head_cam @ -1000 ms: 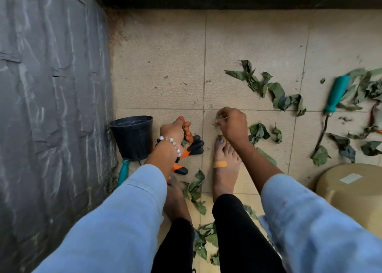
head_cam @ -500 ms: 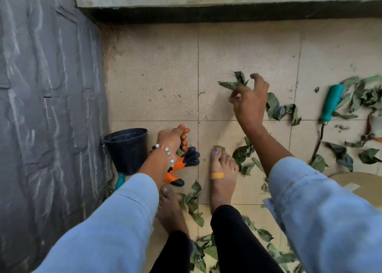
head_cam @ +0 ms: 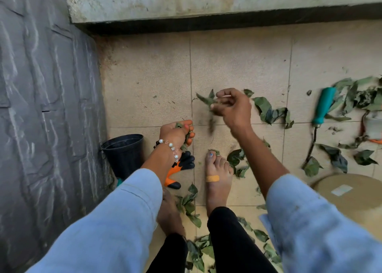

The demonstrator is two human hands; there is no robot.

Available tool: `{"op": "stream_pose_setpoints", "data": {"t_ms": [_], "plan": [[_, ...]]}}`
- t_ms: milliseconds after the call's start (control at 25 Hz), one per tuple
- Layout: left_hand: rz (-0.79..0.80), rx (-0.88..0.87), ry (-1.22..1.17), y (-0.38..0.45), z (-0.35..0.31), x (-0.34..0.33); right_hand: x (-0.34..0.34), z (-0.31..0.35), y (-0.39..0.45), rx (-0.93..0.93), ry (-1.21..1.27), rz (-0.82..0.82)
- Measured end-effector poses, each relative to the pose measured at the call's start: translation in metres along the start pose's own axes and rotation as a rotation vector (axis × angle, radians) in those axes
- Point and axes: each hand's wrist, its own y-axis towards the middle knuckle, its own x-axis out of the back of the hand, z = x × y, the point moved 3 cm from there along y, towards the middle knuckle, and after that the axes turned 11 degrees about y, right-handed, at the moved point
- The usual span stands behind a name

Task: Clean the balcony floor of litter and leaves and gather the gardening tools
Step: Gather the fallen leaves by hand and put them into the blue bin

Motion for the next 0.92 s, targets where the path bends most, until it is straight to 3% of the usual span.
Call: {"op": "stream_pose_setpoints", "data": {"t_ms": [80,200,280,320,400,440,480,560,600,680,760,840,920], "plan": [[-0.025,0.024,-0.053,-0.012,-0.006,-0.009,-0.002,0.007,-0.037,-0.048,0.286,0.057],[0.113,0.134,-0.098,-0.031,-0.015,-0.027,-0.006,0.008,-0.076,-0.056,0.303,0.079],[0.278,0.219,-0.182,-0.041,-0.019,-0.04,-0.004,0.007,-0.091,0.041,0.125,0.041],[0.296,0.247,-0.228,-0.044,-0.019,-0.044,-0.002,0.008,-0.095,0.185,-0.064,0.045],[0.22,0.243,-0.239,-0.045,-0.018,-0.049,0.002,0.017,-0.095,0.481,-0.475,0.149],[0.145,0.206,-0.202,-0.044,-0.017,-0.049,0.006,0.021,-0.091,0.52,-0.584,0.256],[0.087,0.167,-0.166,-0.044,-0.017,-0.048,0.012,0.022,-0.085,0.484,-0.597,0.395],[0.071,0.114,-0.129,-0.043,-0.019,-0.052,0.027,0.028,-0.073,0.229,-0.336,0.593],[0.089,0.102,-0.117,-0.042,-0.02,-0.055,0.035,0.032,-0.066,0.088,-0.131,0.567],[0.098,0.102,-0.088,-0.04,-0.021,-0.061,0.052,0.023,-0.041,-0.025,-0.001,0.235],[0.092,0.112,-0.077,-0.035,-0.019,-0.063,0.066,0.006,-0.009,0.063,-0.435,-0.038],[0.11,0.122,-0.091,-0.027,-0.016,-0.061,0.063,-0.009,0.016,0.077,-0.945,0.095],[0.126,0.124,-0.128,-0.021,-0.014,-0.056,0.058,-0.018,0.029,-0.008,-1.178,0.267]]}}
